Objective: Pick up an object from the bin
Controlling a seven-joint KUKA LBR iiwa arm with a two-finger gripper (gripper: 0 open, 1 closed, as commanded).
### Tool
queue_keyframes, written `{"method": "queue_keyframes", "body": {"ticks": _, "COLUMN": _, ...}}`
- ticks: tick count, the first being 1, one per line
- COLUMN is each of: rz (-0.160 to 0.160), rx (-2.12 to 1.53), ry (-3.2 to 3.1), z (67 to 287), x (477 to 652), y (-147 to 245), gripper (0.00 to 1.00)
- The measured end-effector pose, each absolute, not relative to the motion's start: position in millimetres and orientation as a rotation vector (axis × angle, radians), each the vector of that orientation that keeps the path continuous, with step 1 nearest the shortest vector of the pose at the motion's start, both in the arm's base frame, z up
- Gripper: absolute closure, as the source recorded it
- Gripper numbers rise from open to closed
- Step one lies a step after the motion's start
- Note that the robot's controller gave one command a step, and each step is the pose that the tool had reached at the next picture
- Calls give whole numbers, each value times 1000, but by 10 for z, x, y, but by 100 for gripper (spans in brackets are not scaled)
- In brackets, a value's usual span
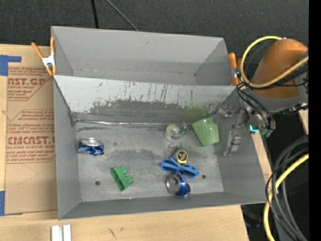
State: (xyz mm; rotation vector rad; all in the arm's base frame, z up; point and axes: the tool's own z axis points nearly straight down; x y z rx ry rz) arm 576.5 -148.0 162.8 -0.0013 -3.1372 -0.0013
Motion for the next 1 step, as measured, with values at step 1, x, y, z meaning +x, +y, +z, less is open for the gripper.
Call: {"method": "queue_keyframes", "body": {"ticks": 1, "rz": -3, "rx": 591, "ry": -3083, "z": 1344, "x": 5138, "y": -1291, "gripper": 0}}
